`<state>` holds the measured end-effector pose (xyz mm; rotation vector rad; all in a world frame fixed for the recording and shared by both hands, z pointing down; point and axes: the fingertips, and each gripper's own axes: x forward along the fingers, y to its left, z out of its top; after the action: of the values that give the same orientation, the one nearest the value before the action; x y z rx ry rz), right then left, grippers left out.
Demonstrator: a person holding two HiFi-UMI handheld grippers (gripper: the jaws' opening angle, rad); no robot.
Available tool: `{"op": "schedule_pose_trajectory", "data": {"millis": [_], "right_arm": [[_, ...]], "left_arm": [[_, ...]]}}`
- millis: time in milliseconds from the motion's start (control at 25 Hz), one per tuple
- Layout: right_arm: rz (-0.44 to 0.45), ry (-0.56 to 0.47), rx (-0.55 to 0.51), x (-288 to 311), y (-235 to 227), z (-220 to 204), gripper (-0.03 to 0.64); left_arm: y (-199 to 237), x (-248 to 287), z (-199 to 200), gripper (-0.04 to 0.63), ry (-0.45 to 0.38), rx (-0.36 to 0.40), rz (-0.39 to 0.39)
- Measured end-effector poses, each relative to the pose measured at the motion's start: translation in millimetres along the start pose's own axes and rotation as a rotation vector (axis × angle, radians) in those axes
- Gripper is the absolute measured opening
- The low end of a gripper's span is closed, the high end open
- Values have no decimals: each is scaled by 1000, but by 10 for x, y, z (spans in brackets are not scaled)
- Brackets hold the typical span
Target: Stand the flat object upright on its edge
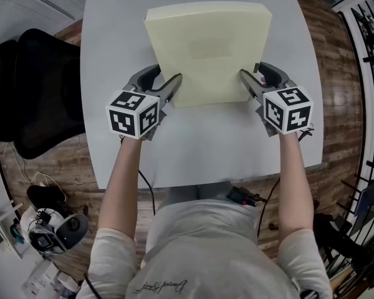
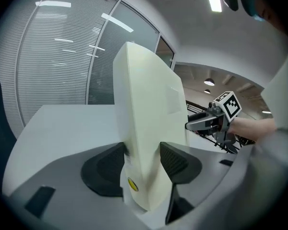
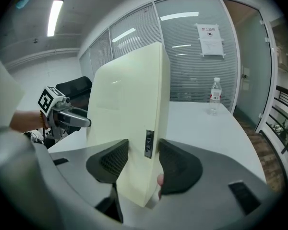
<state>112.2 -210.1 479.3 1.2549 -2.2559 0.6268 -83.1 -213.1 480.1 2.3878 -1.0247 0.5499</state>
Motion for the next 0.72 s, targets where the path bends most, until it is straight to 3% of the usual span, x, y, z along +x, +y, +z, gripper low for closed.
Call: {"op": "schedule_pose_trajectory", "data": {"millis": [320, 720], "right_arm": [[-32, -36, -25, 83, -75, 94, 218], [-48, -58, -30, 63, -82, 90, 216]], "left_arm": [[61, 59, 134, 247, -49, 95, 39], [57, 71, 148, 247, -107, 125, 64]]}}
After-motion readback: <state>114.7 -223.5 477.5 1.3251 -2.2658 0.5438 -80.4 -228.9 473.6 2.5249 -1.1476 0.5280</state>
